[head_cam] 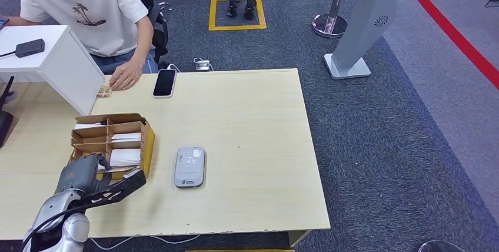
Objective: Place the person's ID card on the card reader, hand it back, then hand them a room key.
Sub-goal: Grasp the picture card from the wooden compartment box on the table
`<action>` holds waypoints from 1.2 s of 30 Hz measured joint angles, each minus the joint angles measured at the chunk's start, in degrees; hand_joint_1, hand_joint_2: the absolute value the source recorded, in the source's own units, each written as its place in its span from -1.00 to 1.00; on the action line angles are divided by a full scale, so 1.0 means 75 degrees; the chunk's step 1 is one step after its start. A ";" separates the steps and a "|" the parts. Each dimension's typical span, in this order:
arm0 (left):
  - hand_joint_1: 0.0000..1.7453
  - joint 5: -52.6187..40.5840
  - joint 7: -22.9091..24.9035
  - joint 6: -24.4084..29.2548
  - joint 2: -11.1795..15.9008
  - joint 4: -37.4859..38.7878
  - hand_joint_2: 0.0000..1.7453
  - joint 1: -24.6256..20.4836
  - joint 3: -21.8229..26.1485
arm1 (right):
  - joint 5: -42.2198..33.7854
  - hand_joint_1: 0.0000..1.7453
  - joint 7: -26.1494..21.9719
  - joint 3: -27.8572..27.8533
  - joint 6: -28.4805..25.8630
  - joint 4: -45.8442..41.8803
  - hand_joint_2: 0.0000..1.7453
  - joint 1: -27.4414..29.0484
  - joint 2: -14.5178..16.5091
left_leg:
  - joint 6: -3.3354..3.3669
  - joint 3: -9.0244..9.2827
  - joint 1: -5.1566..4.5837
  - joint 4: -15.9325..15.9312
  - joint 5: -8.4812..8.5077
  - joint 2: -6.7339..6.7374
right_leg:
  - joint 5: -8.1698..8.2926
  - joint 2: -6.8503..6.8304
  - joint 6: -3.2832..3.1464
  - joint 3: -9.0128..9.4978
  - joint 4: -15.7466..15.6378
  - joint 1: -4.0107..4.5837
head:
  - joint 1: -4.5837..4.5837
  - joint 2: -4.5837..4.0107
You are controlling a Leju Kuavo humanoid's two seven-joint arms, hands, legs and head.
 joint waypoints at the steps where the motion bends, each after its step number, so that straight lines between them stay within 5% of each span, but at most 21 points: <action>1: 1.00 0.0006 0.0014 0.0008 0.0003 -0.0002 1.00 0.0000 -0.0008 | -0.0001 -1.00 -0.0007 0.0000 0.0000 0.0000 -1.00 0.0000 0.0000 | 0.0000 0.0000 0.0000 0.0000 0.0000 0.0000 | 0.0000 0.0000 0.0000 0.0000 0.0000 0.0000 | 0.0000 0.0000; 10: 1.00 0.0008 0.0042 0.0020 0.0004 -0.0008 1.00 0.0000 -0.0056 | -0.0001 -1.00 -0.0016 0.0000 0.0013 -0.0001 -1.00 -0.0001 0.0001 | 0.0000 0.0001 0.0000 0.0000 0.0000 0.0000 | 0.0000 0.0000 0.0000 0.0000 0.0000 0.0000 | -0.0001 0.0000; 13: 0.85 0.0008 0.0043 0.0022 0.0007 -0.0009 1.00 0.0000 -0.0062 | -0.0001 -1.00 -0.0016 0.0000 0.0020 -0.0004 -1.00 -0.0001 0.0001 | 0.0000 0.0001 0.0000 0.0000 0.0000 0.0000 | 0.0000 0.0000 0.0000 0.0000 0.0000 0.0000 | -0.0001 0.0000; 21: -0.93 0.0010 0.0112 0.0076 0.0009 -0.0027 1.00 -0.0001 -0.0118 | -0.0001 -1.00 -0.0008 0.0000 0.0077 -0.0009 -1.00 -0.0002 0.0003 | 0.0000 0.0001 0.0000 0.0000 0.0000 0.0000 | 0.0000 0.0000 0.0000 0.0000 0.0000 0.0000 | -0.0001 0.0001; 36: -1.00 0.0005 0.0272 0.0184 0.0000 -0.0047 1.00 -0.0204 -0.0241 | -0.0026 -1.00 -0.0013 0.0000 0.0047 -0.0009 -1.00 -0.0006 0.0003 | 0.0000 0.0001 0.0000 0.0000 0.0000 0.0001 | 0.0000 0.0001 0.0000 0.0000 0.0000 0.0000 | -0.0001 0.0001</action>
